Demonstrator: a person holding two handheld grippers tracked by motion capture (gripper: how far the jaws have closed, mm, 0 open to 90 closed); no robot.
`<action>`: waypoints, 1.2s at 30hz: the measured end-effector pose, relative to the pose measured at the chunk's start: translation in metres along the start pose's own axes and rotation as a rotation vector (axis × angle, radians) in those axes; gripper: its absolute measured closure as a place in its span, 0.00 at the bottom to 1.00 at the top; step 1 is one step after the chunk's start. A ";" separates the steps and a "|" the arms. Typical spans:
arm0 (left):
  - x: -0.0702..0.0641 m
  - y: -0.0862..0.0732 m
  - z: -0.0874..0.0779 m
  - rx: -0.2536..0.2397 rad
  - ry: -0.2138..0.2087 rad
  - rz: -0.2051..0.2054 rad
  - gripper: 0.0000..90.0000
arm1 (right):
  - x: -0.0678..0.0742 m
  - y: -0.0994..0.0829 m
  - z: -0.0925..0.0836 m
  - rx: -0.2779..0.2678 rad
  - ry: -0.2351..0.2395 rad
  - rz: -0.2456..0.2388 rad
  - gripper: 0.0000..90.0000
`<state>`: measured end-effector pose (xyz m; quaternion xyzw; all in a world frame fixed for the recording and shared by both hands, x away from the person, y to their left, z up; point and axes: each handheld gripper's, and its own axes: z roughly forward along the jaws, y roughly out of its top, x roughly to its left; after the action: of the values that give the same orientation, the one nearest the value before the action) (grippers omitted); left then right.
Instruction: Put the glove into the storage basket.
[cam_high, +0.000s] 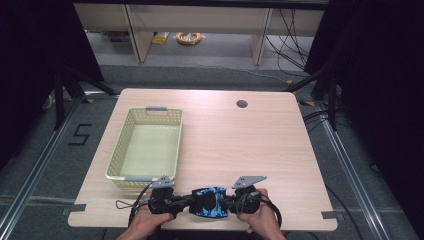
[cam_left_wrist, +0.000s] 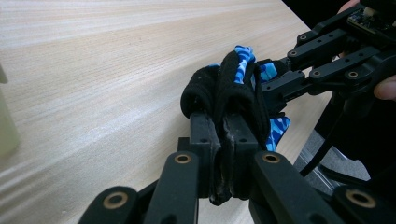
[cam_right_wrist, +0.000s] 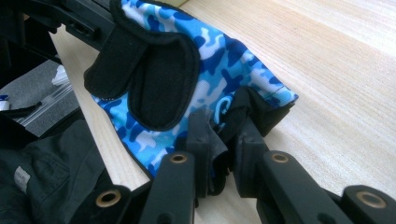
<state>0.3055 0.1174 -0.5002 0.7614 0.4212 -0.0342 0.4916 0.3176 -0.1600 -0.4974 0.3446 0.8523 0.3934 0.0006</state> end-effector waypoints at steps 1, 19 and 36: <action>-0.001 0.000 -0.001 -0.003 0.003 0.001 0.92 | 0.000 0.000 -0.001 0.001 -0.005 0.000 0.89; -0.008 0.001 -0.020 -0.029 -0.027 0.038 0.91 | 0.020 0.008 -0.013 -0.030 0.001 -0.028 0.89; -0.012 0.023 -0.046 -0.068 -0.008 0.073 0.91 | 0.033 0.033 -0.032 -0.113 0.000 -0.058 0.89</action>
<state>0.2968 0.1417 -0.4542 0.7590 0.3920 -0.0049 0.5198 0.3030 -0.1474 -0.4438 0.3193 0.8383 0.4408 0.0314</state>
